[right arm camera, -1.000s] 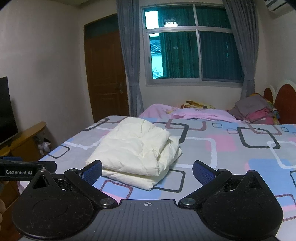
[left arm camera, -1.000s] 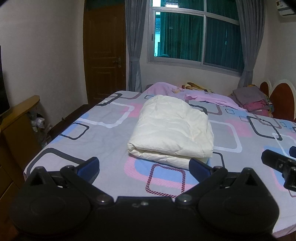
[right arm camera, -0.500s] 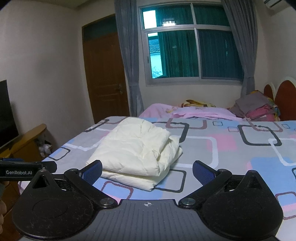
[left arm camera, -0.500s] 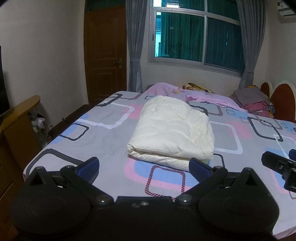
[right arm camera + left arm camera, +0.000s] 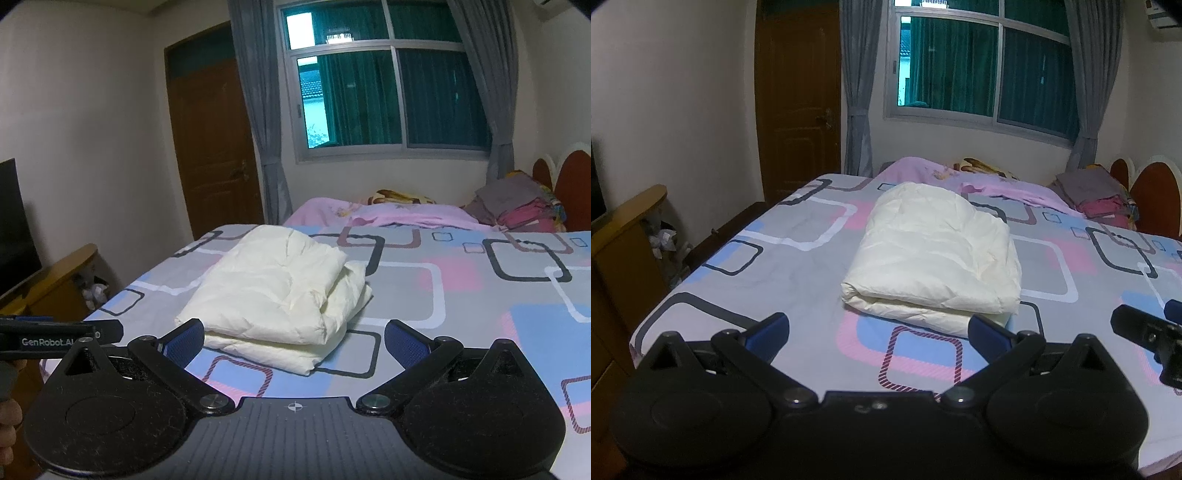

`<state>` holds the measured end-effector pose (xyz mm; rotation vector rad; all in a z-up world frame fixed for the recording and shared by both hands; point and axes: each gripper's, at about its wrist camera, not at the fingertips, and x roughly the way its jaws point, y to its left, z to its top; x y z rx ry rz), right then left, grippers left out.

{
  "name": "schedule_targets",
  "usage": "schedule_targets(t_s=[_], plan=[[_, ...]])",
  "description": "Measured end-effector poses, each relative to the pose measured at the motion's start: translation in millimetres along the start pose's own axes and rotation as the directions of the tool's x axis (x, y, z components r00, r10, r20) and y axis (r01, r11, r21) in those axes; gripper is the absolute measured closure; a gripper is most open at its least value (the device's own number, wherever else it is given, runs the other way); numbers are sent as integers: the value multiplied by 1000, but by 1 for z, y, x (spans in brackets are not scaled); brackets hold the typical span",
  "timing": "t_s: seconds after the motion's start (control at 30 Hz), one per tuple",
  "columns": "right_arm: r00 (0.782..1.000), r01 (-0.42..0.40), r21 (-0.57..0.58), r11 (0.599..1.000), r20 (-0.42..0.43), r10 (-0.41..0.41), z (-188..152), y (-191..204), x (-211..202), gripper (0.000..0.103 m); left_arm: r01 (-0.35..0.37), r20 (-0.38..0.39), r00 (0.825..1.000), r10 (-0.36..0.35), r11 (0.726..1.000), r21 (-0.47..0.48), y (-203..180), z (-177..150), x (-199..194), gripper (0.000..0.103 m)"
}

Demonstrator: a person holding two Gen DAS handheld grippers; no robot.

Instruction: Fold large clothes

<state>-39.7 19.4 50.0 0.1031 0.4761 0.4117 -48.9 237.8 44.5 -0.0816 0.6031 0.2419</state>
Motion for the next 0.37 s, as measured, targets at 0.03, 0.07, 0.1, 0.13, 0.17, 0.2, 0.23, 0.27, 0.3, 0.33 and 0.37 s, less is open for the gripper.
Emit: schedule_targets(t_s=[0.03, 0.07, 0.1, 0.13, 0.17, 0.2, 0.23, 0.27, 0.3, 0.33, 0.37], plan=[[1000, -1, 0, 1000, -1, 1, 0, 0, 1, 1, 3, 0, 1000, -3, 1000, 2, 0, 0, 1, 0], [1000, 0, 0, 1000, -1, 0, 0, 0, 2, 1, 9, 5, 1000, -9, 1000, 5, 0, 0, 3, 0], [1000, 0, 1, 1000, -1, 0, 0, 0, 2, 1, 21, 16, 1000, -22, 1000, 9, 0, 0, 3, 3], [1000, -1, 0, 1000, -2, 1, 0, 0, 3, 1, 33, 31, 999, -33, 999, 13, 1, -1, 3, 6], [1000, 1, 0, 1000, -5, -1, 0, 0, 4, 1, 39, 44, 998, -40, 999, 16, 0, -2, 4, 7], [1000, 4, 2, 1000, -7, -4, 0, -1, 6, 1, 48, 44, 998, -49, 999, 18, 1, -2, 6, 8], [1000, 6, 4, 1000, -9, -6, -1, -2, 8, 1, 54, 35, 998, -55, 998, 19, 1, -2, 9, 8], [1000, 9, 8, 1000, -12, -9, -1, -4, 10, 1, 55, 31, 998, -56, 998, 20, 1, -1, 12, 7], [1000, 16, 12, 1000, -18, -16, -2, -7, 13, 1, 52, 29, 998, -53, 998, 24, 1, -1, 15, 4], [1000, 22, 16, 1000, -23, -21, -3, -9, 15, 1, 45, 21, 999, -45, 999, 26, 2, 0, 20, 0], [999, 29, 22, 999, -30, -28, -5, -12, 18, 1, 37, 11, 999, -37, 999, 20, 3, 1, 25, 0]])
